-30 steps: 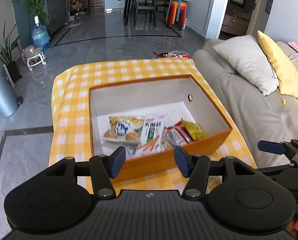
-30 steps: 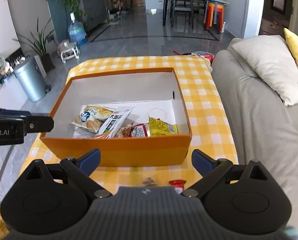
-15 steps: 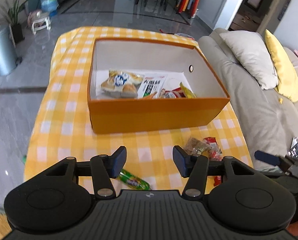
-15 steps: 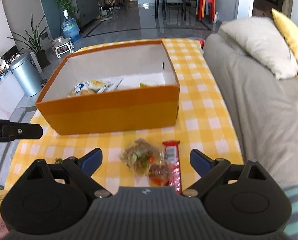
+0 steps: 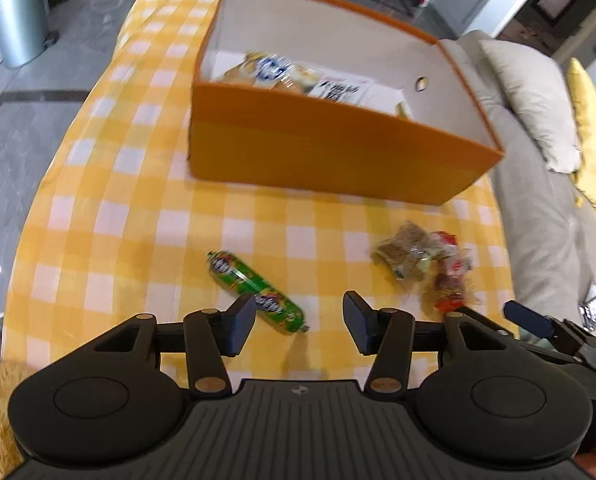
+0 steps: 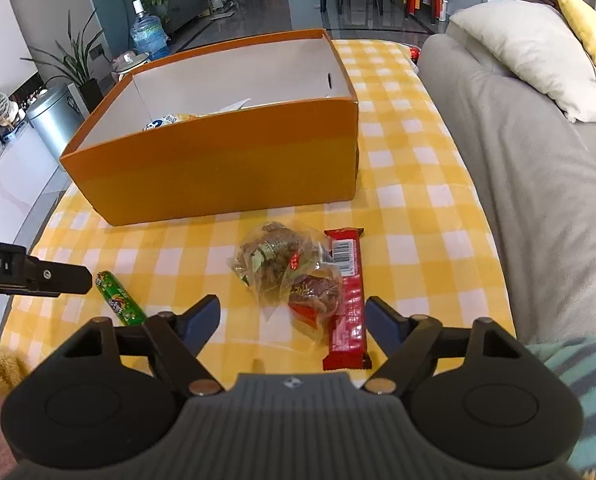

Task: Organize snacks
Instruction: 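Grasp the green sausage stick with the left tool while the right tool grasps the clear dried-meat bag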

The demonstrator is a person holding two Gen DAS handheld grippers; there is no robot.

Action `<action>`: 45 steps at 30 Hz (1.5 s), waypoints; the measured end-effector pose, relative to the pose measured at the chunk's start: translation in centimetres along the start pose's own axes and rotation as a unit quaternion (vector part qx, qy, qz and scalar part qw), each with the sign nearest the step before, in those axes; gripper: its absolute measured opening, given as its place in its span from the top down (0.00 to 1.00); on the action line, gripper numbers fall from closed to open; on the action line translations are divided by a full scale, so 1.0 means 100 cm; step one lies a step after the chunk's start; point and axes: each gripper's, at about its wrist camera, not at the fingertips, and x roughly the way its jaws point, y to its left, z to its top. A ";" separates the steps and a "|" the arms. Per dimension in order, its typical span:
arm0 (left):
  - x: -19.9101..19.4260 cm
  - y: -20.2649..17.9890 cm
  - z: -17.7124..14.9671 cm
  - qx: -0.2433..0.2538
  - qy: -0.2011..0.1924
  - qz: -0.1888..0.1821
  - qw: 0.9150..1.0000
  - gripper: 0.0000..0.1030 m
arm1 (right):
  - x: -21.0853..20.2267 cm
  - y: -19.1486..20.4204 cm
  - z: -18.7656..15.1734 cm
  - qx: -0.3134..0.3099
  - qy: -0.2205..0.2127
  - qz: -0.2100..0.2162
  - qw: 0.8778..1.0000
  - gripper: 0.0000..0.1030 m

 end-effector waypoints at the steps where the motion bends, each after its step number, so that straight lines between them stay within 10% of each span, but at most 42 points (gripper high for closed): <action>1: 0.003 0.001 0.001 -0.004 0.004 0.002 1.000 0.44 | 0.002 0.001 0.000 -0.004 -0.001 -0.001 1.000 0.26; 20: 0.057 0.017 0.014 -0.058 0.049 0.034 0.997 0.51 | 0.043 0.008 0.004 -0.059 0.000 -0.048 0.997 0.35; 30: 0.063 0.004 0.014 0.003 0.051 0.056 0.997 0.68 | 0.055 0.010 0.001 -0.078 0.012 -0.050 0.996 0.58; 45: 0.075 0.003 0.015 0.027 0.062 0.056 0.996 0.74 | 0.059 0.007 -0.001 -0.075 0.022 -0.044 0.996 0.61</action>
